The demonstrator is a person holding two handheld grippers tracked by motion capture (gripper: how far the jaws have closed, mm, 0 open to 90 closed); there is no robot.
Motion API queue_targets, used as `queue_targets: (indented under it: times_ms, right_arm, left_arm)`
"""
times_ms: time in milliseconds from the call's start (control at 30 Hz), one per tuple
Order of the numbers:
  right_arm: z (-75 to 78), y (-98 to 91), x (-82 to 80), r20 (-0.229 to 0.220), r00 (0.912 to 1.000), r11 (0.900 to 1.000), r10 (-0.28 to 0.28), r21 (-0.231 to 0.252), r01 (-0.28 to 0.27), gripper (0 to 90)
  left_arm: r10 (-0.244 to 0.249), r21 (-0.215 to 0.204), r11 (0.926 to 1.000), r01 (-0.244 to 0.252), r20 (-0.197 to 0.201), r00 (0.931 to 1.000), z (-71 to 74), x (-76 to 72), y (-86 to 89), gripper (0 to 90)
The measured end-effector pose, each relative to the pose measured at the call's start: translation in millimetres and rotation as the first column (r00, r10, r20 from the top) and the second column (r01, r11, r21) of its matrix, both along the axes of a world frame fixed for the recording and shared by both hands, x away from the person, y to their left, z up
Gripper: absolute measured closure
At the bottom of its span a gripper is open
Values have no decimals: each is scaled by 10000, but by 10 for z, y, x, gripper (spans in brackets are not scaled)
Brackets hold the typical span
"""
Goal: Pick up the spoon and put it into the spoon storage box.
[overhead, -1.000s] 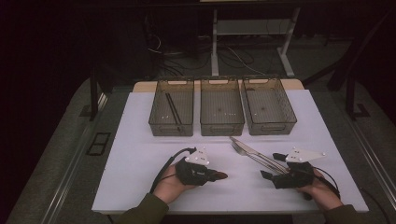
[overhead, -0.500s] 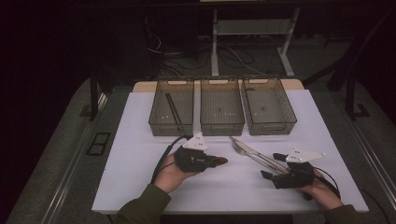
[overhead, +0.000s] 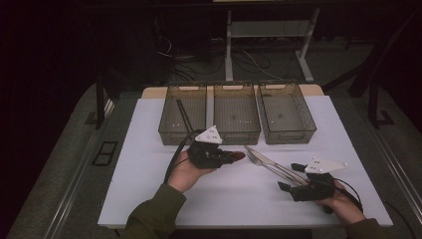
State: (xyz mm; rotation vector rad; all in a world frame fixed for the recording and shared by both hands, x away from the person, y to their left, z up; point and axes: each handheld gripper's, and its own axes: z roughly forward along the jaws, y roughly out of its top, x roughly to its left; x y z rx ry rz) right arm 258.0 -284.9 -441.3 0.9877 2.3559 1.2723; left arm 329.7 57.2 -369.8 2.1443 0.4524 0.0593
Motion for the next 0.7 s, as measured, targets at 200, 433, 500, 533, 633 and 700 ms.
queue_targets:
  times_ms: [200,433,500,533,633,700]
  right_arm:
    - [2,-1,-6,-85,10000,10000,-12,52,13,164]
    - [5,-4,-6,-42,10000,10000,-12,47,12,164]
    - [6,-4,-6,-42,10000,10000,-13,51,14,164]
    - [5,-4,-5,-37,10000,10000,-15,64,15,163]
    - [6,-5,-6,-35,10000,10000,-10,66,10,163]
    - [7,-5,-6,-51,10000,10000,-10,70,11,163]
  left_arm:
    - [99,-171,9998,-99,-6,10000,96,107,-34,800]
    - [132,-246,9996,-129,124,9998,197,233,-94,800]
    - [167,-211,9996,-163,155,9997,225,268,-117,800]
    - [208,-218,9996,-204,164,9996,238,286,-130,800]
    - [274,-161,9995,-270,227,9994,277,353,-162,800]
    - [318,-108,9994,-315,296,9991,299,402,-188,799]
